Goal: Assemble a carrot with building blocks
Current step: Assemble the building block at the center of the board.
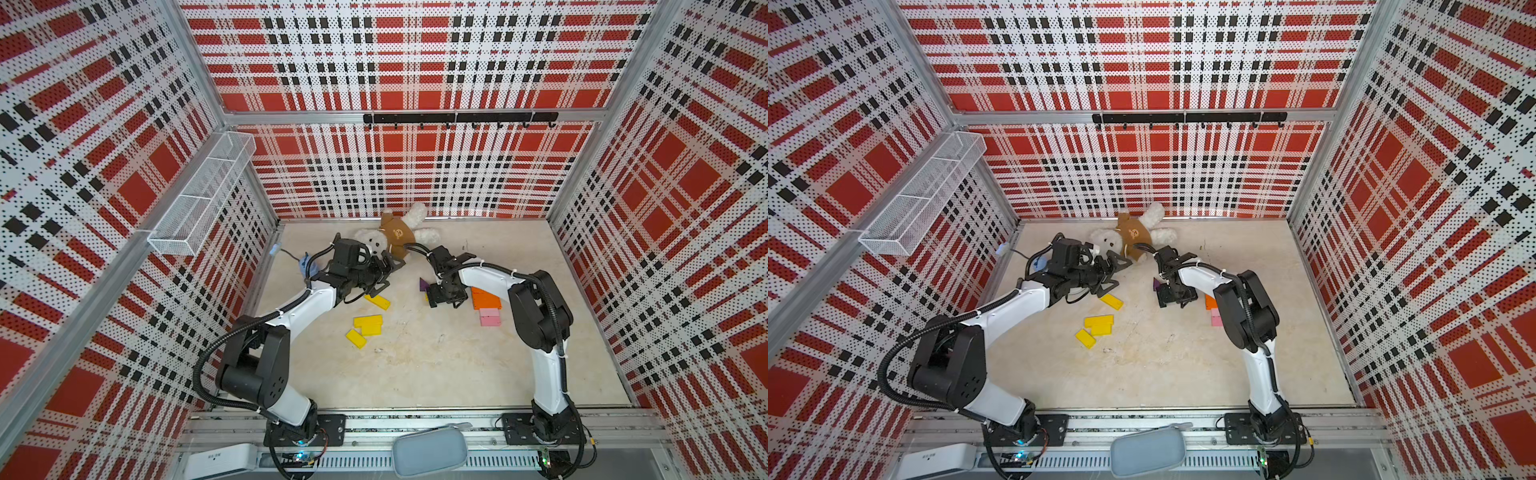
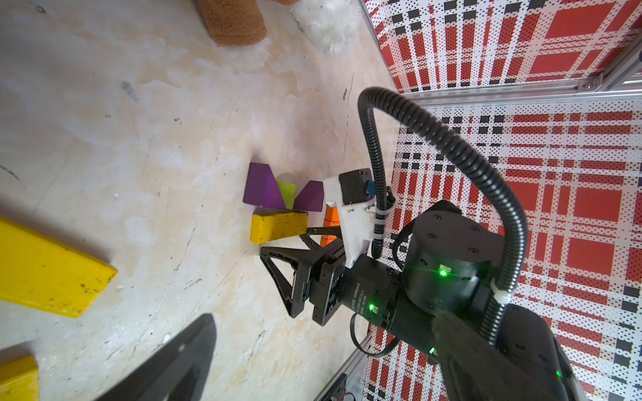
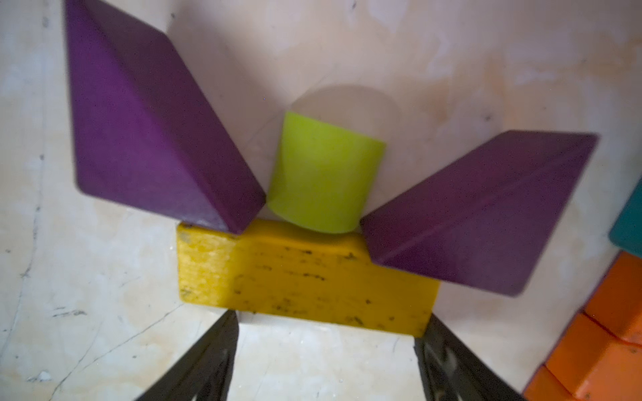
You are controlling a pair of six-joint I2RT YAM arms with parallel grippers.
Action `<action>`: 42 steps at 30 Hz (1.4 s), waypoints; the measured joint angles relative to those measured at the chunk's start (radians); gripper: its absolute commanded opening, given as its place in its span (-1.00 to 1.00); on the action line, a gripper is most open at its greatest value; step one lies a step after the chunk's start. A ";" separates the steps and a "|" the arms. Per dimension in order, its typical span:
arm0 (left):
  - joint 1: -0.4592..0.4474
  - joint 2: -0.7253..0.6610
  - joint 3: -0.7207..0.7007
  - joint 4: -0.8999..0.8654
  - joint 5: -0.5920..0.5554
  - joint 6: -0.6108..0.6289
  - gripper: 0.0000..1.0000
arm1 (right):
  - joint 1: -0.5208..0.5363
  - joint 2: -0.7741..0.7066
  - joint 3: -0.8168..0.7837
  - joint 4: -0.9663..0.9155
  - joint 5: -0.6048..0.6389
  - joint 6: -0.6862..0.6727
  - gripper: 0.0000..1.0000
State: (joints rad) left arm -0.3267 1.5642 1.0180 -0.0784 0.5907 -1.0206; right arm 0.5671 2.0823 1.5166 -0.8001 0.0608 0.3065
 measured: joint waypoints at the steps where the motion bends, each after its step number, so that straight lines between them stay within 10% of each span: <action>1: 0.000 0.000 0.000 0.000 0.000 0.000 0.99 | 0.000 0.000 0.003 0.000 0.000 0.001 0.61; 42: 0.000 0.000 0.000 0.000 0.000 0.000 0.99 | 0.006 -0.002 0.003 0.013 0.018 0.077 0.75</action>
State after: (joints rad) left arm -0.3271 1.5642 1.0180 -0.0784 0.5907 -1.0206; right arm 0.5728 2.0804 1.5200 -0.7872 0.0792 0.3832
